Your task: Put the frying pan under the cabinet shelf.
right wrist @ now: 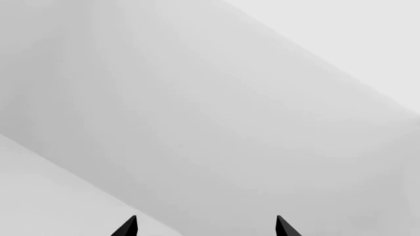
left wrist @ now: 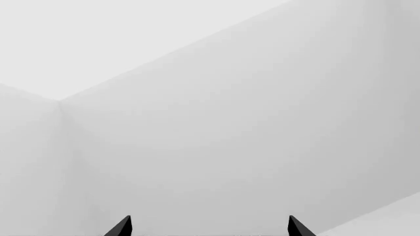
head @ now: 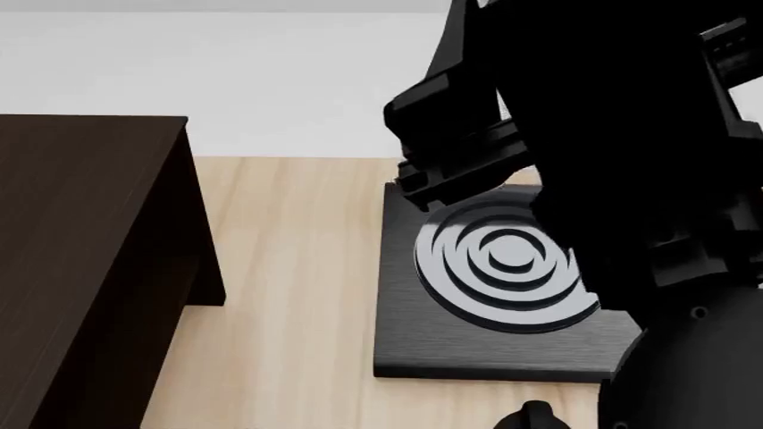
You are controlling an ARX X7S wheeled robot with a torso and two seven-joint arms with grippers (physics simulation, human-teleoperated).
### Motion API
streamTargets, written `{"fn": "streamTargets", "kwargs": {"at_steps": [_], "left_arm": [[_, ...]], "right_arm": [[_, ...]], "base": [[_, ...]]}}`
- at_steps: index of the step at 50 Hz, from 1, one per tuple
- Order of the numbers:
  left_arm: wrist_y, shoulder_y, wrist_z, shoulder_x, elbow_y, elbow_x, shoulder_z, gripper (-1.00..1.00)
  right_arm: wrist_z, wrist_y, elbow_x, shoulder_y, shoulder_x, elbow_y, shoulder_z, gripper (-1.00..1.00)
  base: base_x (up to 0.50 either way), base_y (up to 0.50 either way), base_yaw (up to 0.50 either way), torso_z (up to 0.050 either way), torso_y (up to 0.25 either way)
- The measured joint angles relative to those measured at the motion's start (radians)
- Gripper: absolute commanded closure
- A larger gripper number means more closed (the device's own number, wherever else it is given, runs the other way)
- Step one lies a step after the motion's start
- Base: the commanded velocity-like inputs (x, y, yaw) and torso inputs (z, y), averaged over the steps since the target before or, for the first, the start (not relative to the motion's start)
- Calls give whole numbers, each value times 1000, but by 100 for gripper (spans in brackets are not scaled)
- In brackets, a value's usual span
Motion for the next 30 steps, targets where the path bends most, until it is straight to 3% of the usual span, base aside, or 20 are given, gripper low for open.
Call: {"fn": "streamTargets", "kwargs": {"at_steps": [15, 30], "left_arm": [[35, 39, 65, -5, 2, 96, 23, -100], [84, 86, 139, -13, -4, 209, 58, -100]], "right_arm": [[183, -25, 183, -195, 67, -76, 168, -100], [287, -145, 275, -584, 155, -190, 434, -100]], "base": [[0, 0, 0, 0, 0], [0, 0, 0, 0, 0]]}}
